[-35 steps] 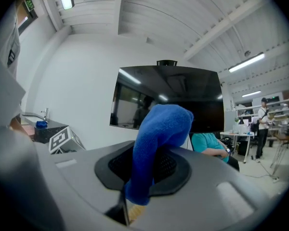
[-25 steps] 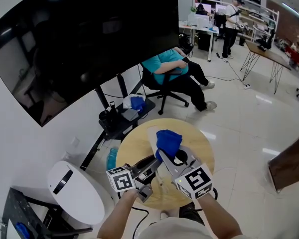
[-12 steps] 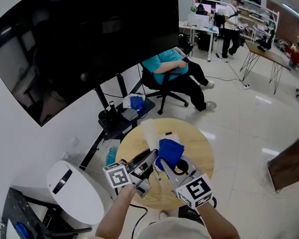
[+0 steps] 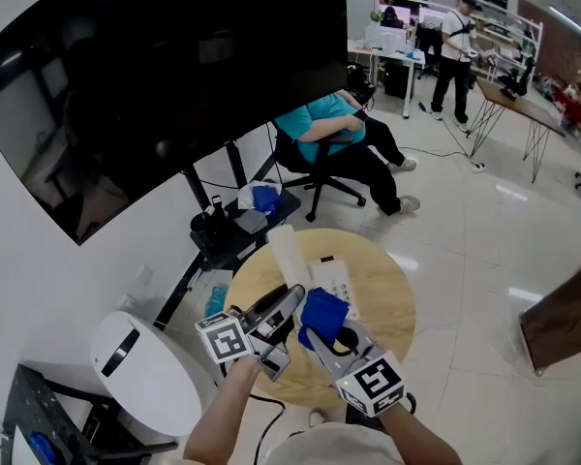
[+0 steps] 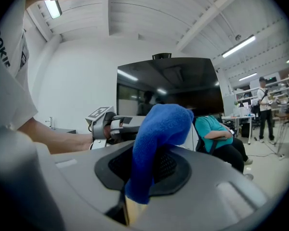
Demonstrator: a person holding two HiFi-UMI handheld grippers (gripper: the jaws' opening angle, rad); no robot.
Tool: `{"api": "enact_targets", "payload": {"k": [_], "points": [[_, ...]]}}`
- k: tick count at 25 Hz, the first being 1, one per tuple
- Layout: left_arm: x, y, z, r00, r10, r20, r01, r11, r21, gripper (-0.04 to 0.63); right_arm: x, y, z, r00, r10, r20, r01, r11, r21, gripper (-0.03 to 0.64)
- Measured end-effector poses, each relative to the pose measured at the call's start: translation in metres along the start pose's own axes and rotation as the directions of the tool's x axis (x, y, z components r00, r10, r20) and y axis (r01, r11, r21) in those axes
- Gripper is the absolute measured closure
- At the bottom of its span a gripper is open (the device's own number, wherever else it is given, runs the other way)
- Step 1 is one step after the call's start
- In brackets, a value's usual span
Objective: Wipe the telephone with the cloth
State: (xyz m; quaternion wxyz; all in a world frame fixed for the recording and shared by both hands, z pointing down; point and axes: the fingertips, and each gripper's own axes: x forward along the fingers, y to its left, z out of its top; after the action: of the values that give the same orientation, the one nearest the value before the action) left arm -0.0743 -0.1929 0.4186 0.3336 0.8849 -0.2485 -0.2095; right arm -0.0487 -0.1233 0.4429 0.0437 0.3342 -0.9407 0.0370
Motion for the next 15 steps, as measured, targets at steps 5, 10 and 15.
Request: {"api": "enact_targets", "payload": {"k": [5, 10, 15], "points": [[-0.005, 0.002, 0.001, 1.000, 0.006, 0.003, -0.006, 1.000, -0.001, 0.514, -0.009, -0.007, 0.007, 0.999, -0.034, 0.030, 0.034, 0.999, -0.006, 0.555], [-0.015, 0.007, 0.011, 1.000, 0.007, 0.029, -0.006, 1.000, -0.013, 0.514, -0.020, -0.036, 0.002, 0.990, -0.134, 0.036, 0.132, 0.991, 0.034, 0.555], [-0.011, 0.001, 0.007, 1.000, -0.021, 0.020, 0.021, 1.000, -0.018, 0.514, -0.016, -0.050, -0.007, 0.987, -0.159, 0.019, 0.156, 0.984, 0.086, 0.555]]}}
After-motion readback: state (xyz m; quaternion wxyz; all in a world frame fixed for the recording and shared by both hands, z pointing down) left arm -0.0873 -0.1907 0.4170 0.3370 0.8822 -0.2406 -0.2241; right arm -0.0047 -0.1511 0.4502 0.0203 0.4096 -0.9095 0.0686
